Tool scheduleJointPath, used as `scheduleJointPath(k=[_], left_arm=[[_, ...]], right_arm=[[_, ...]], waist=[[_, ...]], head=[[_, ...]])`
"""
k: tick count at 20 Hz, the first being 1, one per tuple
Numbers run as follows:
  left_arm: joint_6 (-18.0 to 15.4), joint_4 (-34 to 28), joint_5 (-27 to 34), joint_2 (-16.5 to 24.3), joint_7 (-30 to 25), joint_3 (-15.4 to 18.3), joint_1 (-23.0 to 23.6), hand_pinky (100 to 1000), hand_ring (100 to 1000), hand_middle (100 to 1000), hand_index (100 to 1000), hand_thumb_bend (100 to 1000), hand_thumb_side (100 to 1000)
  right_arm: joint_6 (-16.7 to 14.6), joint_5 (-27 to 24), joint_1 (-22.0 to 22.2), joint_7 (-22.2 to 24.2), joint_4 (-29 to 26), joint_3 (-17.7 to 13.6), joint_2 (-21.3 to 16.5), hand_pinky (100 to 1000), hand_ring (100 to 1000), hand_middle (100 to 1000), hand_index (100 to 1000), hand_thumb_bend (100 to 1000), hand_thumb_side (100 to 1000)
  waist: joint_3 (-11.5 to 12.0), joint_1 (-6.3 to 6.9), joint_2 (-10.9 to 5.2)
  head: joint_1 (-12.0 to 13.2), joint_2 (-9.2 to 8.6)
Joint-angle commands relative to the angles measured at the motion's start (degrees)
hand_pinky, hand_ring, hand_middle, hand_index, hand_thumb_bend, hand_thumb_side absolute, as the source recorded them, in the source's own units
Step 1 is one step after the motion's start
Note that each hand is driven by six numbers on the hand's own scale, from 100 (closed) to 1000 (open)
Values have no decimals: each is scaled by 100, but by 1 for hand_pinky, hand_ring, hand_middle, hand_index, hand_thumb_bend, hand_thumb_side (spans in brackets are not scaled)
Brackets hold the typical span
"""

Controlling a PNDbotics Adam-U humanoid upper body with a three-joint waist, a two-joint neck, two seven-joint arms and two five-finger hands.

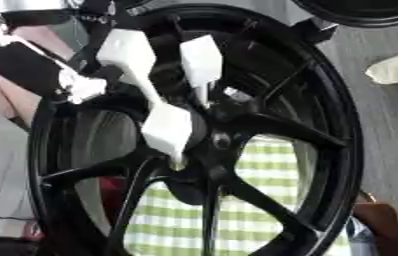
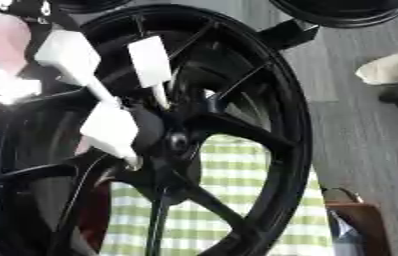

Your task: Pull the pin out of the wheel hub.

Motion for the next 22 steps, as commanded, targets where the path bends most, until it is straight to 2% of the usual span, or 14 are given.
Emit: scheduleJointPath(k=[1,10,17,18,19,22], left_arm=[[-109,-49,269,305,53,303,-11,776,560,357,410,100,239],[-221,-49,1032,730,506,1134,338,780,548,343,407,100,245],[251,52,1695,1120,1600,2198,1271,784,539,333,406,100,252],[296,148,1690,1163,1794,2338,1375,783,541,333,406,100,299],[311,254,1656,1199,1982,2454,1469,784,540,333,406,100,255],[300,709,1575,1266,2406,2748,1711,785,538,330,405,100,259]], right_arm=[[2,-40,-12,-29,-131,-74,-107,982,791,657,658,100,762],[-14,-30,26,-74,-147,-120,-126,982,791,658,658,100,760],[-36,-24,70,-164,-170,-209,-116,983,791,658,658,100,757],[-38,-25,76,-171,-174,-216,-116,983,792,658,658,100,756],[-41,-26,81,-178,-178,-223,-116,983,792,658,658,100,756],[-45,-27,98,-200,-182,-242,-111,983,791,658,658,100,756]], waist=[[17,-16,-196],[127,-39,-201],[277,-83,-185],[294,-91,-186],[309,-98,-186],[371,-122,-186]], head=[[-26,-48],[-122,-55],[-284,-55],[-301,-46],[-312,-38],[-350,-17]])
